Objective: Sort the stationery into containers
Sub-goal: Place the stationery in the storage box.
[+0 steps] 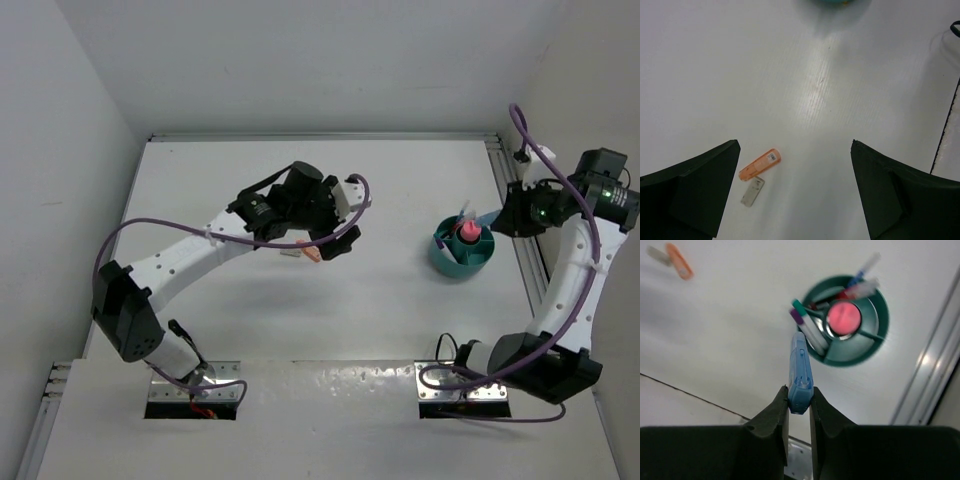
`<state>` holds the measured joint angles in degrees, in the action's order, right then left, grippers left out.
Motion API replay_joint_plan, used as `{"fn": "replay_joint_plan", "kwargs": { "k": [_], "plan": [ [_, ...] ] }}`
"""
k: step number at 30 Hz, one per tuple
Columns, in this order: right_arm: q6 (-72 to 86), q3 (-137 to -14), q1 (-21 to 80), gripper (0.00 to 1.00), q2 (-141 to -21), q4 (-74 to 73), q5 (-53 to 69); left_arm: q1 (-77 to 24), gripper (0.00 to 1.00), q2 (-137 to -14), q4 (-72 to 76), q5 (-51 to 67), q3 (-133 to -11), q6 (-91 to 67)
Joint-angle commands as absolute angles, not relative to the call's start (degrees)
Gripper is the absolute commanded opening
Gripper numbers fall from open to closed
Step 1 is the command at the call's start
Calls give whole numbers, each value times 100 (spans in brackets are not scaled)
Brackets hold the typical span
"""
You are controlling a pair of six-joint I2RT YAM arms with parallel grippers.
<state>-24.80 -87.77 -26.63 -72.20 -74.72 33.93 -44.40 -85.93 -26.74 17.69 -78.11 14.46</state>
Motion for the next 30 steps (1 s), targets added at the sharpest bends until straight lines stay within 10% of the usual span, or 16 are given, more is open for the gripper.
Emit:
{"fn": "replay_joint_plan", "kwargs": {
  "k": [1, 30],
  "plan": [
    [-3577, -8465, -3014, 0, -7418, -8808, 2576, -4202, 100, -8753, -2918, 1749, -8226, 1266],
    [-2312, -7331, -2356, 1, -8596, -6038, 1477, -3270, 100, -9211, -2610, 1468, -7954, 1072]
  ]
}}
